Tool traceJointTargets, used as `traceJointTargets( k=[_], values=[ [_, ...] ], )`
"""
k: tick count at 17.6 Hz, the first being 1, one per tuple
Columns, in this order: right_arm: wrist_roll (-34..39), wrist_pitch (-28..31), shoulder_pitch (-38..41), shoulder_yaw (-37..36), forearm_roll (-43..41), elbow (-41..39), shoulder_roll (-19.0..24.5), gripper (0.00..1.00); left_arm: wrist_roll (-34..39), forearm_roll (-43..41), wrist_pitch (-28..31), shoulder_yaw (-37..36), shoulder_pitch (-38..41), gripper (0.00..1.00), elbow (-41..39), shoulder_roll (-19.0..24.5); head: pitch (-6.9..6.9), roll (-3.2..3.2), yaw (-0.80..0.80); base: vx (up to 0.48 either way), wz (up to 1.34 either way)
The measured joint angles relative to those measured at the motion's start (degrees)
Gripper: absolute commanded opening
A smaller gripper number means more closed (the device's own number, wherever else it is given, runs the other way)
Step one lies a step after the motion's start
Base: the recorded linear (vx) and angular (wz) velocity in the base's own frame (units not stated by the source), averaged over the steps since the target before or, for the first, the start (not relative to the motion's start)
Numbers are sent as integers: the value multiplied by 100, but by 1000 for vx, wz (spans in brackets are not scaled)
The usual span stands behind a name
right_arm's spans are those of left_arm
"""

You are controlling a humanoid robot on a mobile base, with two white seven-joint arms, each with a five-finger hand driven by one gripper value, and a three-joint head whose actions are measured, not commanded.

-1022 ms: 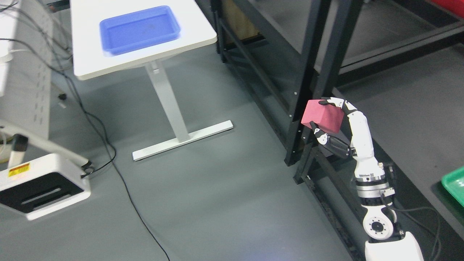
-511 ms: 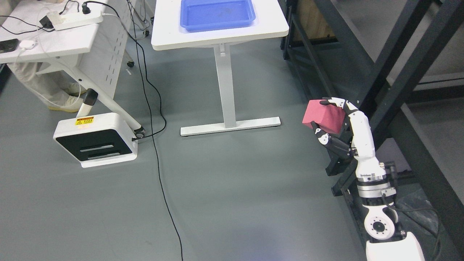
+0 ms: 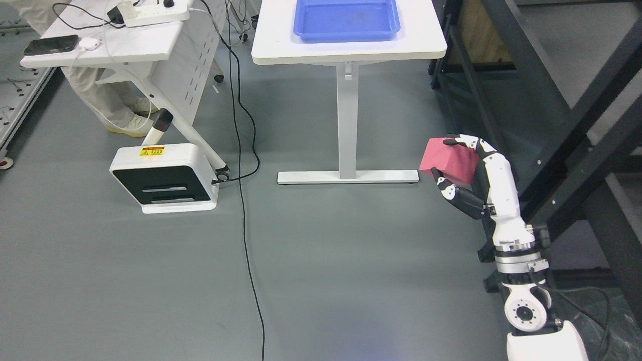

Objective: Pick pink block from left shelf to tray
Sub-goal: 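Carry the cube in the right hand while turning to the blue tray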

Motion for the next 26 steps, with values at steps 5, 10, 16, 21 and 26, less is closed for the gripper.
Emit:
traceJointTargets(
  k=[5, 10, 16, 21, 26],
  values=[
    [0, 6, 0, 0, 1, -1, 0, 5, 0, 0, 0, 0, 0, 100, 0, 0, 0, 0, 0, 93, 245],
    [16, 11, 0, 66, 1, -1, 0, 5, 0, 0, 0, 0, 0, 100, 0, 0, 0, 0, 0, 161, 101],
    [27, 11, 0, 131, 2, -1, 0, 5, 0, 0, 0, 0, 0, 100, 0, 0, 0, 0, 0, 219, -50],
    [27, 11, 0, 162, 1, -1, -1, 5, 0, 0, 0, 0, -1, 100, 0, 0, 0, 0, 0, 256, -136],
    [35, 12, 0, 182, 1, -1, -1, 5, 0, 0, 0, 0, -1, 100, 0, -1, 0, 0, 0, 249, -109]
  ],
)
